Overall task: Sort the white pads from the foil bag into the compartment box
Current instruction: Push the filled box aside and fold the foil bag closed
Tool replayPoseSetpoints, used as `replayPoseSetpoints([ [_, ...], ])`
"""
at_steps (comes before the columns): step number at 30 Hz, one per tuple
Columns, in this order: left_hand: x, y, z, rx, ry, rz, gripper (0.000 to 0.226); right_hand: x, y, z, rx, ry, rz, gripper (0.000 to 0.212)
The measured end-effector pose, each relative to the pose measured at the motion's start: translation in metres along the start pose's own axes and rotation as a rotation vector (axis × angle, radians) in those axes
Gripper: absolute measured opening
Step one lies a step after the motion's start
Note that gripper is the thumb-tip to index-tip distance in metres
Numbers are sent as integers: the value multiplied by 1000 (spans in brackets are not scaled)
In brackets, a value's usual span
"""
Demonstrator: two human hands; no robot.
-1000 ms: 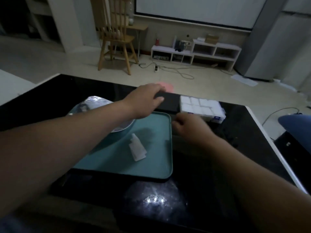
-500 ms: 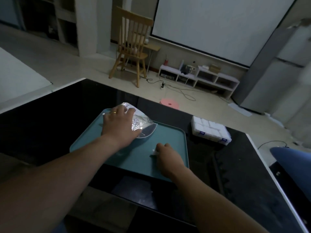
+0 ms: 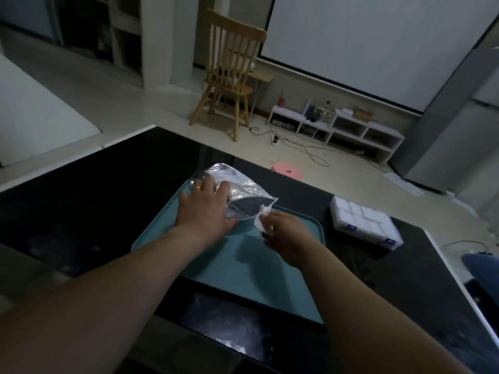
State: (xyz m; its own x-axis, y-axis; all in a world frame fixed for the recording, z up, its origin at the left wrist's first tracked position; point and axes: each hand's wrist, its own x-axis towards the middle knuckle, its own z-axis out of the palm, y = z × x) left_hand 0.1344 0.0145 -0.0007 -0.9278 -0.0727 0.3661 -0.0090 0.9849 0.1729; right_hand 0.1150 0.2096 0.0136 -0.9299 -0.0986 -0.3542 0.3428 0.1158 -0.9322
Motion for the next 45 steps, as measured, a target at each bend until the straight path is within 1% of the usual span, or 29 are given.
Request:
replayPoseSetpoints([
  [2, 0, -1, 3, -4, 25, -25, 73, 11, -6, 7, 28, 4, 15, 8],
  [5, 3, -3, 7, -43, 51, -56, 70, 22, -13, 16, 34, 12, 72, 1],
  [9, 8, -7, 11, -147, 29, -119, 74, 36, -13, 24, -59, -14, 127, 3],
  [11, 10, -9, 12, -191, -2, -162, 67, 39, -11, 29, -115, -11, 144, 3],
  [13, 12, -10, 15, -232, -20, -174, 59, 38, -13, 32, -173, 6, 143, 10],
  [14, 11, -9, 16, -243, -27, -161, 58, 36, -15, 33, -187, 36, 123, 11],
  [16, 9, -4, 19, -279, -36, -122, 54, 36, -20, 38, -134, 119, 69, 8],
  [19, 6, 15, 13, -361, -36, -72, 36, 37, -22, 47, 22, 260, -2, 18],
  [20, 5, 20, 10, -396, -39, -50, 35, 35, -22, 49, -36, 309, -39, 25],
  [21, 4, 26, 5, -440, -43, -34, 35, 32, -23, 47, -177, 340, -111, 29],
  [23, 3, 32, -2, -528, -35, -25, 35, 21, -20, 42, -594, 315, -234, 21],
  [24, 3, 33, -4, -554, -16, -26, 33, 16, -20, 41, -762, 304, -276, 18],
  [25, 3, 33, -7, -568, -1, -30, 30, 14, -19, 37, -867, 302, -303, 17],
  [27, 2, 30, -12, -579, 27, -42, 23, 7, -25, 33, -956, 305, -349, 18],
  [29, 2, 24, -15, -589, 38, -62, 15, -7, -33, 33, -949, 201, -468, 18],
  [30, 3, 21, -17, -606, 39, -80, 11, -18, -35, 33, -940, 140, -552, 21],
  [31, 4, 18, -19, -624, 29, -103, 8, -31, -34, 29, -966, 113, -675, 25],
  [32, 6, 15, -22, -655, 11, -126, 7, -44, -34, 25, -1046, 139, -824, 26],
  [33, 9, 12, -27, -695, -20, -142, 9, -52, -32, 19, -1186, 182, -971, 30],
  [34, 12, 9, -32, -750, -61, -149, 11, -56, -29, 10, -1330, 219, -1062, 42],
  [35, 15, 7, -37, -811, -105, -137, 13, -56, -29, 1, -1447, 237, -1071, 58],
  [36, 16, 6, -42, -867, -153, -110, 14, -54, -31, -5, -1515, 230, -1037, 67],
  [37, 16, 5, -45, -908, -203, -71, 13, -50, -36, -10, -1538, 199, -1015, 65],
  [38, 16, 5, -48, -939, -250, -39, 11, -46, -41, -12, -1543, 158, -1004, 55],
  [40, 15, 4, -51, -1025, -316, -19, 8, -39, -51, -15, -1499, 95, -991, 26],
  [41, 15, 3, -52, -1095, -343, -27, 12, -37, -55, -17, -1436, 80, -951, 18],
  [43, 15, 0, -54, -1238, -373, -56, 23, -34, -63, -21, -1302, 75, -832, 15],
  [44, 15, -1, -54, -1284, -355, -58, 25, -33, -68, -23, -1236, 67, -777, 14],
  [45, 16, -1, -54, -1301, -325, -45, 21, -32, -71, -25, -1175, 48, -730, 13],
])
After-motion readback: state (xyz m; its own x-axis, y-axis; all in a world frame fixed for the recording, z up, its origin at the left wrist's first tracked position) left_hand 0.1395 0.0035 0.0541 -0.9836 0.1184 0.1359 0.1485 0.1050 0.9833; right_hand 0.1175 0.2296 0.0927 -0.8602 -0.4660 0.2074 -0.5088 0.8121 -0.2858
